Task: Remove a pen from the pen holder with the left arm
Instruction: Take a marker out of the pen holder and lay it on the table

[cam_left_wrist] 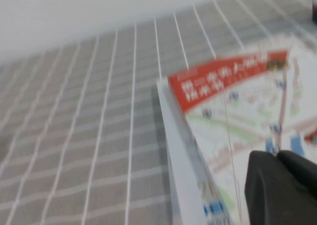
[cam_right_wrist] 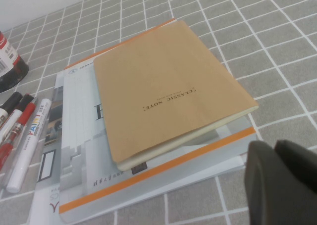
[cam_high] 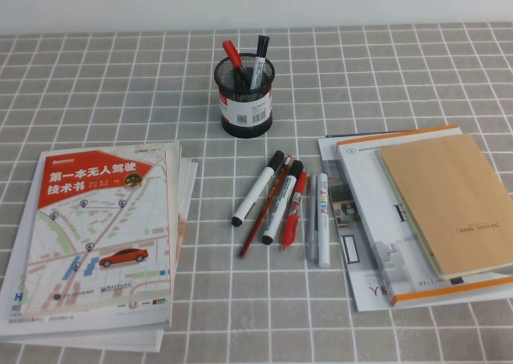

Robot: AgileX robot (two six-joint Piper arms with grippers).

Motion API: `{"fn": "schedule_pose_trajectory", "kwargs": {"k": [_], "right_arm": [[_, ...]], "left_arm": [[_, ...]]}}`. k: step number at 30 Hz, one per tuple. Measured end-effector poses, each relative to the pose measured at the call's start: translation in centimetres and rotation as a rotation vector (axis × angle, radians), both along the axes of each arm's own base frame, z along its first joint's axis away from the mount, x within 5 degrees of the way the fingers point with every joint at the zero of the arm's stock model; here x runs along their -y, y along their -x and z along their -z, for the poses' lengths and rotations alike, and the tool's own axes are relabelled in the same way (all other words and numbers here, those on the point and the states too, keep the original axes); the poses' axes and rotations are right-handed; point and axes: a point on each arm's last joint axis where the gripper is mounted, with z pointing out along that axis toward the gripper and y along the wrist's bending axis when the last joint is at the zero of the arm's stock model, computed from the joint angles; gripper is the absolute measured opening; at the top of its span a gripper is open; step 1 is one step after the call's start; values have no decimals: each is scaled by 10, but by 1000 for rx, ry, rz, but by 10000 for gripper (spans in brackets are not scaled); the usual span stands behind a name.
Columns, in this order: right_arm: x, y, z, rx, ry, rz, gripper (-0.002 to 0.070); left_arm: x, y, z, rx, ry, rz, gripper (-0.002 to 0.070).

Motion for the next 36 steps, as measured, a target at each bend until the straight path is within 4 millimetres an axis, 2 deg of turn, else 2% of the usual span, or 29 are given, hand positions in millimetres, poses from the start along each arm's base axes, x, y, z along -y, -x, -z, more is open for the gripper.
{"fn": "schedule_pose_trajectory", "kwargs": {"k": [3,5,7,12,15,22,26,28,30,32,36], "right_arm": [[0,0,0,0,0,0,-13],[0,0,0,0,0,0,-13],[0,0,0,0,0,0,-13],[0,0,0,0,0,0,-13],[0,0,0,0,0,0,-13],[0,0,0,0,0,0,-13],[0,0,0,0,0,0,-13],[0,0,0,0,0,0,-13],[0,0,0,0,0,0,-13],[0,0,0,0,0,0,-13],[0,0,0,0,0,0,-13]], "left_arm": [[1,-1,-7,72,29,5,-2],[2,-1,-10,108,125,2,-2],[3,-2,-15,152,284,-3,-2],[2,-1,-28,246,844,-21,-2],[0,0,-34,314,955,-9,-2],[-1,1,-39,366,1026,4,-2],[0,0,-35,307,1101,-9,-2],[2,0,-38,230,1066,-19,-2],[4,3,-54,166,971,-20,-2],[5,5,-80,140,863,-14,-2],[7,-9,-126,68,642,-4,-2]]}}
